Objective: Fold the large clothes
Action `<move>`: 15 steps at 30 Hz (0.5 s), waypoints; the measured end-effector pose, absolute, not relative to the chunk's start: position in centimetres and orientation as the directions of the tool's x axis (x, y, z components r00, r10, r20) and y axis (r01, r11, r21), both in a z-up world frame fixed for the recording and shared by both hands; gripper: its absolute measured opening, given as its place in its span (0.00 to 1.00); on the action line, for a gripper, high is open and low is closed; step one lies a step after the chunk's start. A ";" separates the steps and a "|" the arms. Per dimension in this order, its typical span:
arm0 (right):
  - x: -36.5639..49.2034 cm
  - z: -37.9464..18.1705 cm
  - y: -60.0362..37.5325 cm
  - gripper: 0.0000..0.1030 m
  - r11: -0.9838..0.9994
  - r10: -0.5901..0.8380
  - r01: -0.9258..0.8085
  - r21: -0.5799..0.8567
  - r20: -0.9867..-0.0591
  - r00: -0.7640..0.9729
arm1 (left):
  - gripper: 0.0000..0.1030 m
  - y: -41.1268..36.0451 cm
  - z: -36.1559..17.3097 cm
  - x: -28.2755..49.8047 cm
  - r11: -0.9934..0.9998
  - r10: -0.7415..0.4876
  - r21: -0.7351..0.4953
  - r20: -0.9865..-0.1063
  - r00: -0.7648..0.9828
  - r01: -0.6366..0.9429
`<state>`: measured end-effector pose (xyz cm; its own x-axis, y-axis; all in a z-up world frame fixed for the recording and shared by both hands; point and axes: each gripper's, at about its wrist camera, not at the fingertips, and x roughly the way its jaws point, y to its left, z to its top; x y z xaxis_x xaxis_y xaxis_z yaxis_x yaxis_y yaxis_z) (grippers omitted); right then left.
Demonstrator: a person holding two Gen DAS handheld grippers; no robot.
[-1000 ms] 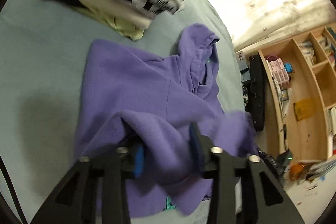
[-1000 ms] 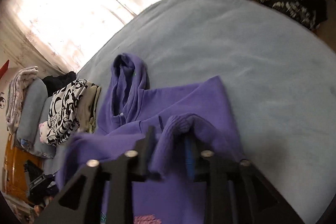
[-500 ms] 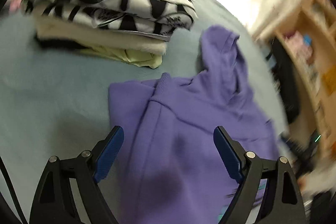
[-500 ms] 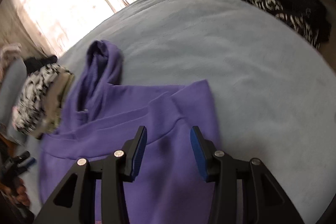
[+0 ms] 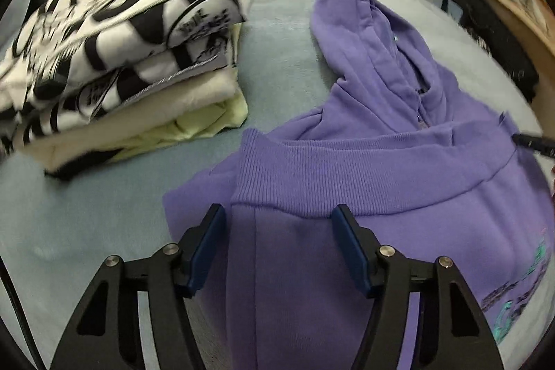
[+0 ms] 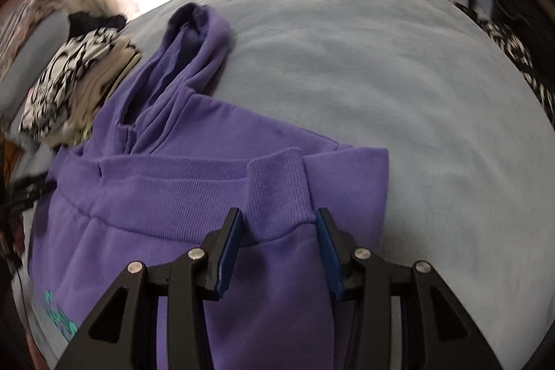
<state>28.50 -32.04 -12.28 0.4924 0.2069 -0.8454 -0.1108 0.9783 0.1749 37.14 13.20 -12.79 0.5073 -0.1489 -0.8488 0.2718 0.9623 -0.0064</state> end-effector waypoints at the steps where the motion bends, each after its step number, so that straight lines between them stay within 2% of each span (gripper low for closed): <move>1: 28.6 -12.3 -31.7 0.42 0.980 0.195 -0.125 0.152 -0.848 0.492 | 0.61 12.7 -12.8 37.1 0.959 -0.136 0.018 -0.848 0.513 0.283; 5: 28.7 -12.6 -29.7 0.42 0.983 0.110 -0.182 0.018 -0.853 0.510 | 0.52 11.1 -13.3 37.2 0.939 -0.072 0.123 -0.843 0.533 0.322; 6: 28.7 -12.7 -29.3 0.42 0.982 0.093 -0.187 -0.007 -0.848 0.521 | 0.42 10.8 -13.3 37.2 0.934 -0.056 0.148 -0.837 0.544 0.324; 7: 28.7 -12.9 -28.9 0.41 0.982 0.066 -0.186 -0.040 -0.844 0.532 | 0.23 10.1 -13.6 37.4 0.927 -0.009 0.204 -0.827 0.562 0.315; 8: 28.7 -12.9 -28.5 0.30 0.981 0.036 -0.177 -0.074 -0.834 0.551 | 0.17 9.8 -13.9 37.5 0.919 0.041 0.257 -0.816 0.576 0.299; 9: 28.7 -12.9 -28.3 0.17 0.980 0.020 -0.175 -0.094 -0.829 0.559 | 0.15 9.7 -14.0 37.5 0.916 0.050 0.268 -0.813 0.580 0.297; 10: 28.5 -12.9 -28.0 0.14 0.978 -0.017 -0.161 -0.134 -0.818 0.575 | 0.13 9.7 -13.9 37.3 0.917 0.055 0.278 -0.801 0.596 0.288; 13: 27.9 -12.0 -28.4 0.11 0.983 -0.033 -0.124 -0.137 -0.790 0.612 | 0.10 10.2 -12.7 36.4 0.929 0.055 0.274 -0.764 0.643 0.247; 15: 27.2 -10.2 -29.6 0.10 0.993 -0.020 -0.073 -0.089 -0.756 0.654 | 0.10 11.3 -11.2 36.1 0.949 0.042 0.240 -0.741 0.670 0.206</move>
